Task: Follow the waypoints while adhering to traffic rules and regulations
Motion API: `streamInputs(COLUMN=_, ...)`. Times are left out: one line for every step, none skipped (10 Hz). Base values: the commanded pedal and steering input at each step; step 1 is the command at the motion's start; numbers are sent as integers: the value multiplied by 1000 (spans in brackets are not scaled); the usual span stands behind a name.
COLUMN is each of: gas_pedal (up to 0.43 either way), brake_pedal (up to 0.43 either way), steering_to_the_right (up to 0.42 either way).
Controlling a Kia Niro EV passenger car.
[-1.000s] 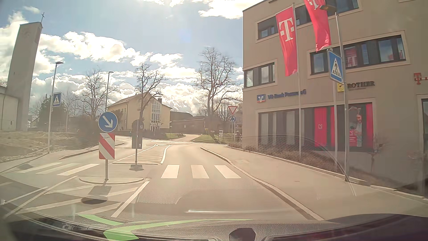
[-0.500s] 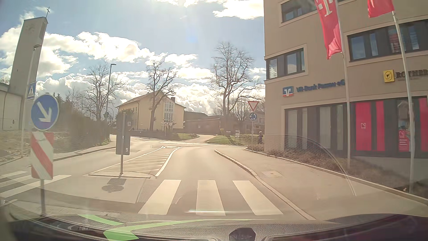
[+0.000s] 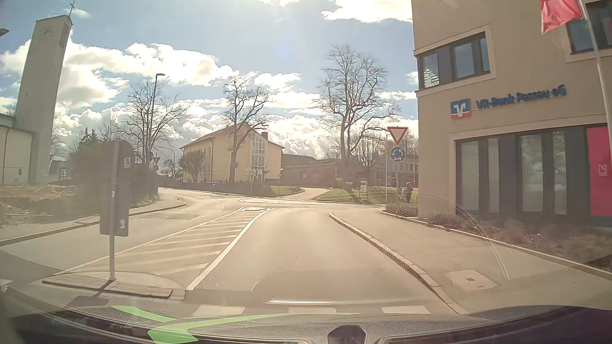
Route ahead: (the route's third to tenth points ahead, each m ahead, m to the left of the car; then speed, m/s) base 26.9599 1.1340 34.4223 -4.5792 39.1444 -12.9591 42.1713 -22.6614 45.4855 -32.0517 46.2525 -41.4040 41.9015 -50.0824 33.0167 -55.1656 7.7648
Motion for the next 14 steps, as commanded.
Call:
streamInputs(gas_pedal=0, brake_pedal=189, steering_to_the_right=-59)
streamInputs(gas_pedal=0, brake_pedal=171, steering_to_the_right=-59)
streamInputs(gas_pedal=0, brake_pedal=152, steering_to_the_right=-55)
streamInputs(gas_pedal=0, brake_pedal=128, steering_to_the_right=-53)
streamInputs(gas_pedal=0, brake_pedal=6, steering_to_the_right=-49)
streamInputs(gas_pedal=0, brake_pedal=0, steering_to_the_right=-46)
streamInputs(gas_pedal=0, brake_pedal=0, steering_to_the_right=-42)
streamInputs(gas_pedal=0, brake_pedal=0, steering_to_the_right=-39)
streamInputs(gas_pedal=0, brake_pedal=0, steering_to_the_right=-37)
streamInputs(gas_pedal=0, brake_pedal=0, steering_to_the_right=-31)
streamInputs(gas_pedal=0, brake_pedal=0, steering_to_the_right=-24)
streamInputs(gas_pedal=0, brake_pedal=0, steering_to_the_right=-21)
streamInputs(gas_pedal=0, brake_pedal=0, steering_to_the_right=-19)
streamInputs(gas_pedal=0, brake_pedal=0, steering_to_the_right=-16)
